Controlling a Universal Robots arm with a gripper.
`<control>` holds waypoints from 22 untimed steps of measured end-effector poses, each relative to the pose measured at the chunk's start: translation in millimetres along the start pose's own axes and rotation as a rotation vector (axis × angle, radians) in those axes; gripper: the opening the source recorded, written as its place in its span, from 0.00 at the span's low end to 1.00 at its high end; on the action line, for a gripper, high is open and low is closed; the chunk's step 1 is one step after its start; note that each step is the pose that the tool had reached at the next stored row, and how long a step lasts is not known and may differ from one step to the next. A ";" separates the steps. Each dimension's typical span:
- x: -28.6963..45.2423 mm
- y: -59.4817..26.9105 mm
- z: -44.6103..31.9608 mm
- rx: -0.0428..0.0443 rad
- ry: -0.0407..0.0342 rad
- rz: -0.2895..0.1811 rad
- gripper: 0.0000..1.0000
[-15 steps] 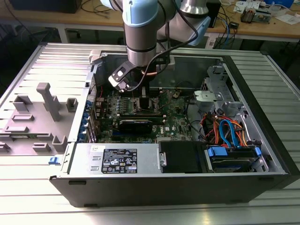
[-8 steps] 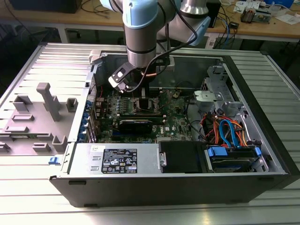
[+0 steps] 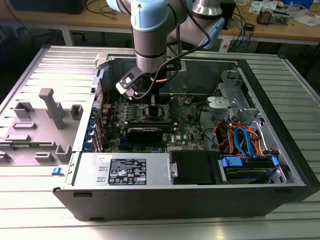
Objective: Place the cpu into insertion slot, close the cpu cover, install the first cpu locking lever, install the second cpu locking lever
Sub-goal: 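Place the cpu into insertion slot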
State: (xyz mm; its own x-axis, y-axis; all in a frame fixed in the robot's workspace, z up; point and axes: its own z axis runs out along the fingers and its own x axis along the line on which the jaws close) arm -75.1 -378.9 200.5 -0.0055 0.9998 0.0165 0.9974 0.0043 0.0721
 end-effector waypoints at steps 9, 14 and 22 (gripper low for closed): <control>0.1 0.9 0.3 0.0000 -0.0055 0.000 0.55; 0.1 1.6 0.4 0.0000 -0.0056 0.001 0.55; 0.1 2.5 1.3 0.0000 -0.0060 0.004 0.55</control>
State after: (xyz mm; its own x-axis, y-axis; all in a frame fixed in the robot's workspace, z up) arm -72.5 -378.7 199.4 -0.0014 0.9999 0.0108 0.9974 0.0006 0.0721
